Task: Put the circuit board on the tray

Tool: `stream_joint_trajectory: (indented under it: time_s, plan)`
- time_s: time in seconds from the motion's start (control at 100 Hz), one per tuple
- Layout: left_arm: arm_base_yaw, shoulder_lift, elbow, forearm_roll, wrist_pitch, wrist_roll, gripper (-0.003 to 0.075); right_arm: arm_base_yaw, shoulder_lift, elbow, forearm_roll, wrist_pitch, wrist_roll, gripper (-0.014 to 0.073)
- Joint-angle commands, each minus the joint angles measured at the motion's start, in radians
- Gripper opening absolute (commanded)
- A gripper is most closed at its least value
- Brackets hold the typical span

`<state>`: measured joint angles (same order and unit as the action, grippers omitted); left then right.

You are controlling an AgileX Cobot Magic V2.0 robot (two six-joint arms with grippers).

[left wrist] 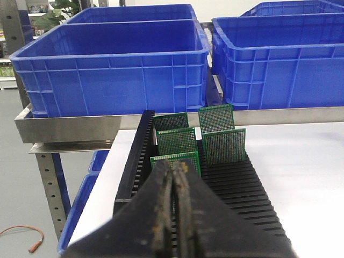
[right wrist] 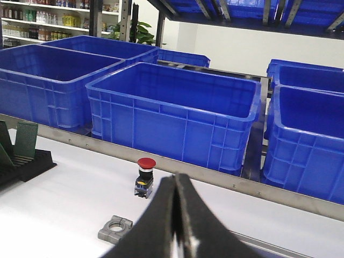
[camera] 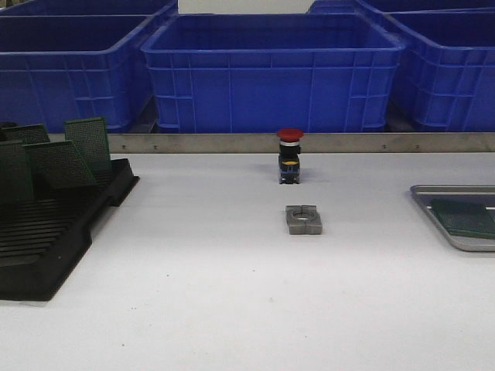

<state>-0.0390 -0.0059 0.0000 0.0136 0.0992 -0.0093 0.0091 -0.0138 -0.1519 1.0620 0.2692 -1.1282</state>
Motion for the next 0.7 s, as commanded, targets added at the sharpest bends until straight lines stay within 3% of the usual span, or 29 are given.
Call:
stream_joint_trajectory:
  time_s: [0.0,0.45,0.5,0.57,0.69]
  plan:
    - [-0.001,-0.029,0.047,-0.002,-0.079,-0.008,-0.002,-0.001,0.004,-0.026,0.029,-0.028,-0.008,-0.0113]
    - [-0.001,-0.029,0.047,-0.002,-0.079,-0.008,-0.002,-0.004,0.004,-0.016,-0.005,-0.086,-0.003,-0.0113]
    - [-0.001,-0.029,0.047,-0.002,-0.079,-0.008,-0.002,-0.008,0.004,-0.009,-0.109,-0.132,0.044,-0.0113]
    - [-0.001,-0.029,0.047,-0.002,-0.079,-0.008,-0.002,-0.02,0.004,0.003,-0.348,-0.203,0.237,-0.0113]
    - [-0.001,-0.029,0.047,-0.002,-0.079,-0.008,-0.002,-0.048,0.004,0.065,-0.859,-0.304,0.816,-0.0113]
